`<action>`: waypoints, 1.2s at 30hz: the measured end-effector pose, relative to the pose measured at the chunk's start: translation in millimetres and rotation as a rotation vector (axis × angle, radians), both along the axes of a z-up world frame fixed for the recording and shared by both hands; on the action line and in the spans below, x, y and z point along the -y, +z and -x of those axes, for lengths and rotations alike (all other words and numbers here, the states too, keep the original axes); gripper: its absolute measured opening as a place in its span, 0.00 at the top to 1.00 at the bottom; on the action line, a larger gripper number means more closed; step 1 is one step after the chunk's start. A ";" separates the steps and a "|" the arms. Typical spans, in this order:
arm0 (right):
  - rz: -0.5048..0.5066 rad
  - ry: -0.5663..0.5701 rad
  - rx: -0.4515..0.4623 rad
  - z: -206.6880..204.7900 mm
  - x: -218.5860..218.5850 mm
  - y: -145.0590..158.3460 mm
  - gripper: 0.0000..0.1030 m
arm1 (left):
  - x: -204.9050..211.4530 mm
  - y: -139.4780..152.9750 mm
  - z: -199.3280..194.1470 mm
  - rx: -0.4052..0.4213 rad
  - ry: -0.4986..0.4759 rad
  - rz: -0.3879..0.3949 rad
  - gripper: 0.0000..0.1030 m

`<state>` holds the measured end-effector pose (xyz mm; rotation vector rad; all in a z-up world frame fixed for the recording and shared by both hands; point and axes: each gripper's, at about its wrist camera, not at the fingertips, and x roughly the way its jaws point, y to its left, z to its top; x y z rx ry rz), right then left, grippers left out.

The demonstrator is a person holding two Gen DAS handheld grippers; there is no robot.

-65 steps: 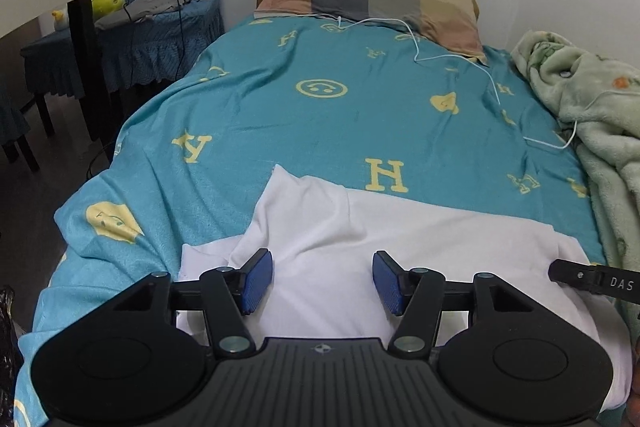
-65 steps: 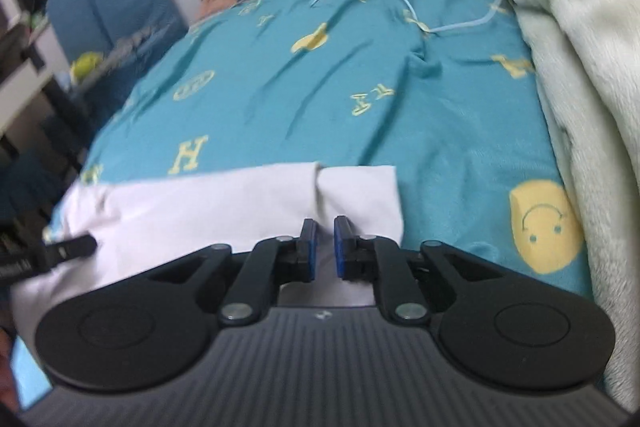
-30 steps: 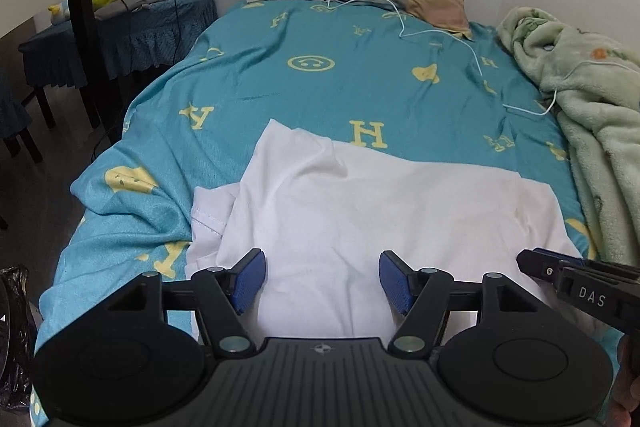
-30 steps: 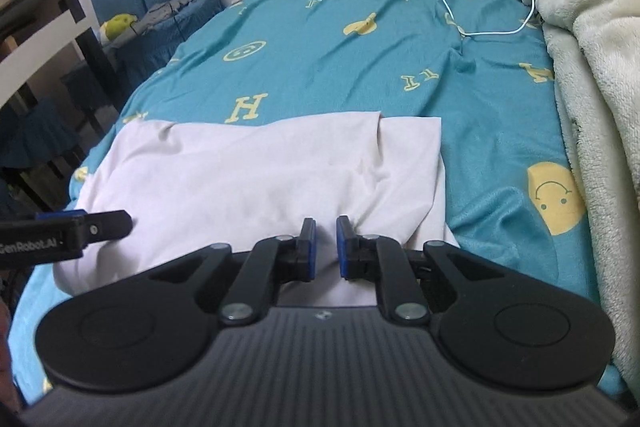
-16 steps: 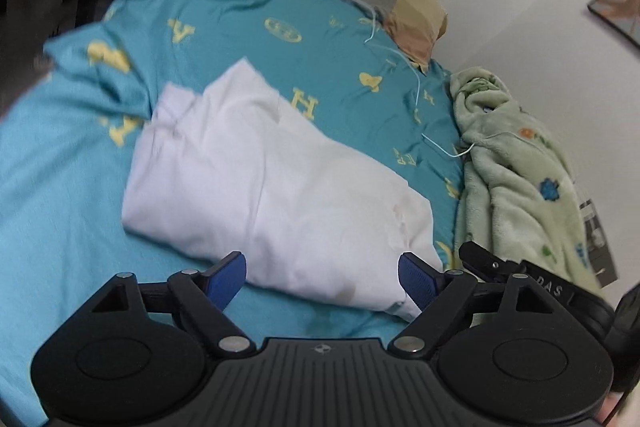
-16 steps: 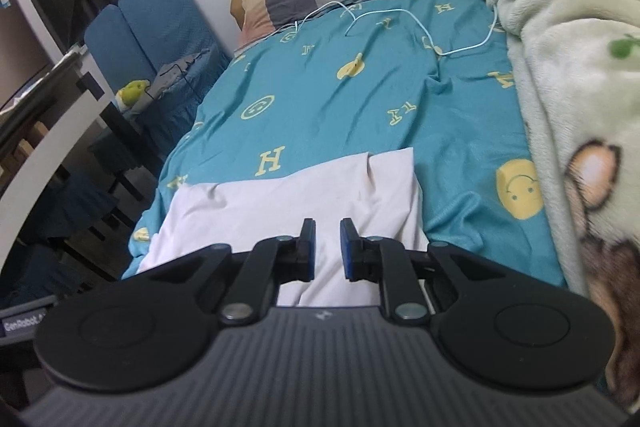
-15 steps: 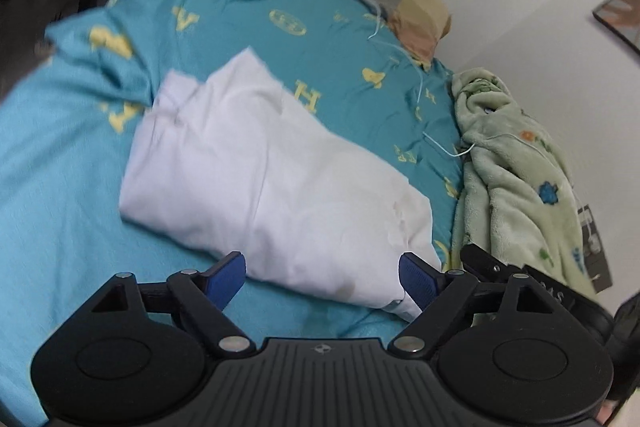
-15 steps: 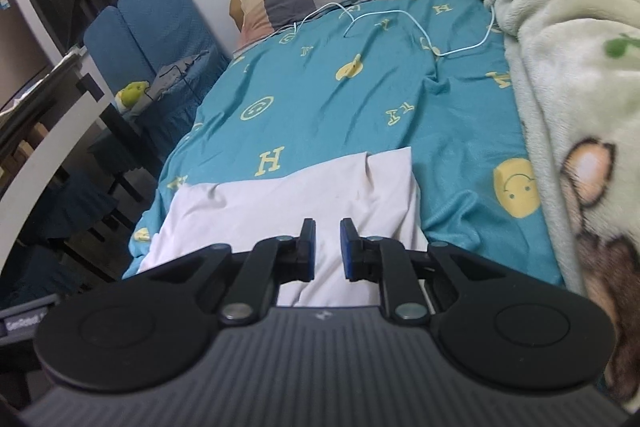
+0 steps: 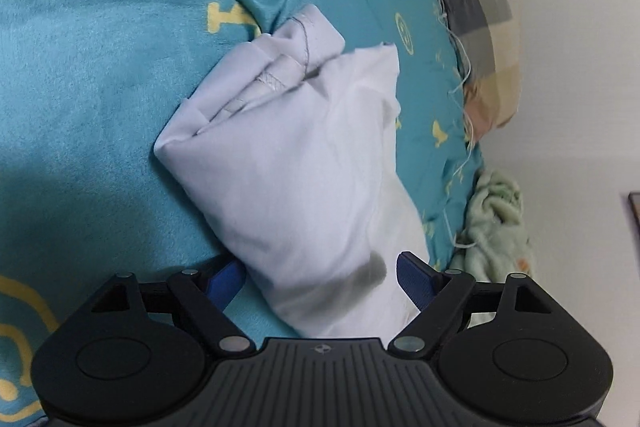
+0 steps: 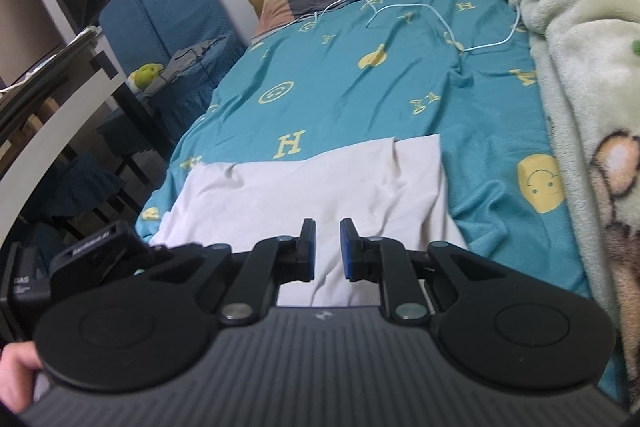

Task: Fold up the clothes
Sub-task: 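Grasp the folded white T-shirt edge with both grippers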

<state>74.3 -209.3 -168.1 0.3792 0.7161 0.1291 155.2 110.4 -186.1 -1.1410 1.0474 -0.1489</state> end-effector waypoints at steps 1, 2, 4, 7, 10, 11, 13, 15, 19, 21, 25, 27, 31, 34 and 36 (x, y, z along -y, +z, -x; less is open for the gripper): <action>0.001 0.002 -0.002 -0.7 -1.1 -0.4 0.84 | -0.6 -2.2 -1.2 0.000 0.010 0.011 0.24; 0.001 0.002 -0.004 -1.0 -1.7 -0.9 0.84 | -1.0 -3.2 -2.0 -0.002 0.019 0.014 0.26; -0.006 0.000 -0.009 -1.2 -1.9 -2.1 0.84 | -2.3 -4.7 -3.0 -0.005 0.037 0.021 0.33; -0.035 -0.003 -0.020 -0.7 -0.6 -3.9 0.84 | -3.5 -3.3 -1.6 0.002 0.049 0.012 0.46; -0.168 -0.012 -0.048 -1.5 6.9 -9.0 0.83 | -4.7 3.3 -0.7 0.037 0.053 0.005 0.56; -0.234 -0.016 -0.062 -2.1 10.3 -12.3 0.83 | -5.0 6.7 -0.7 0.053 0.052 0.002 0.58; -0.395 -0.022 -0.097 -4.0 18.1 -21.6 0.82 | -5.0 14.6 -1.1 0.093 0.049 0.007 0.63; -0.501 -0.028 -0.132 -4.6 17.3 -30.6 0.77 | -2.5 20.9 -3.1 0.123 0.045 0.013 0.64; -0.679 -0.040 -0.198 -4.5 11.6 -47.5 0.43 | -3.1 24.5 -5.8 0.163 0.050 0.047 0.68; -0.767 -0.046 -0.231 -4.5 8.8 -55.9 0.35 | -2.6 26.0 -5.8 0.172 0.050 0.055 0.69; -0.945 -0.058 -0.298 -4.4 3.2 -72.8 0.33 | -3.2 25.3 -6.8 0.169 0.061 0.066 0.69; -1.033 -0.064 -0.331 -4.4 0.3 -81.2 0.33 | -3.9 24.3 -7.8 0.167 0.067 0.075 0.70; -1.174 -0.082 -0.392 -5.5 -5.3 -96.7 0.32 | -4.8 24.4 -8.0 0.177 0.070 0.084 0.69; -1.122 -0.124 -0.409 -11.3 -9.6 -102.7 0.32 | -6.1 24.3 -5.2 0.185 0.075 0.099 0.70; -1.083 -0.185 -0.400 -16.5 -1.9 -108.4 0.32 | -7.5 23.2 -5.9 0.185 0.081 0.113 0.69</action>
